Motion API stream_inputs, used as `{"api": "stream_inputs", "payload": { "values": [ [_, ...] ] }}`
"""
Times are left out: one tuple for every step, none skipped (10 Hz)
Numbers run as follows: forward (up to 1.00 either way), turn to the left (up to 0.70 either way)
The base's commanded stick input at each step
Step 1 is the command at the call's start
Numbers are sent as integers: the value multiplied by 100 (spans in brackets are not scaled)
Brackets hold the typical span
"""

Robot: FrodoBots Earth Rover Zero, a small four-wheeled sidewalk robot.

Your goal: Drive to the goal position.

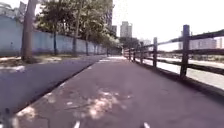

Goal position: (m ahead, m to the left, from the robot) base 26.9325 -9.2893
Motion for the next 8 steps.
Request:
{"api": "stream_inputs", "payload": {
  "values": [
    [100, 0],
    [100, 0],
    [100, 0],
    [100, 0],
    [100, 0],
    [100, 0],
    [100, 0],
    [100, 0]
  ]
}}
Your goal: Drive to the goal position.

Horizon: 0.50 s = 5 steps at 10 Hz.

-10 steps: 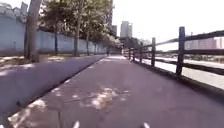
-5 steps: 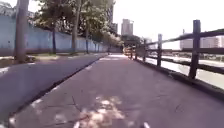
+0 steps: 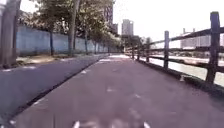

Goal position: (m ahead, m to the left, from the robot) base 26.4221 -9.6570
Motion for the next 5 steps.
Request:
{"api": "stream_inputs", "payload": {
  "values": [
    [100, 0],
    [100, 0],
    [100, 0],
    [100, 0],
    [100, 0]
  ]
}}
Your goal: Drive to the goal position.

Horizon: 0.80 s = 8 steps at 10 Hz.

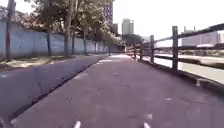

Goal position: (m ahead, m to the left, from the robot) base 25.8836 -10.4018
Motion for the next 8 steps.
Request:
{"api": "stream_inputs", "payload": {
  "values": [
    [100, 0],
    [100, 0],
    [100, 0],
    [100, 0],
    [100, 0],
    [100, 0],
    [100, 0],
    [100, 0]
  ]
}}
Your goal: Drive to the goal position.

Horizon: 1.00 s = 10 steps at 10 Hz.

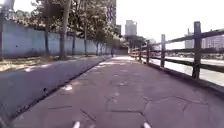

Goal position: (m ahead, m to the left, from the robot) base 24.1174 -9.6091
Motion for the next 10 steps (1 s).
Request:
{"api": "stream_inputs", "payload": {
  "values": [
    [100, -35],
    [100, -40],
    [100, -40],
    [100, -11],
    [100, 0],
    [100, 0],
    [100, 0],
    [100, 0],
    [100, 0],
    [100, 0]
  ]
}}
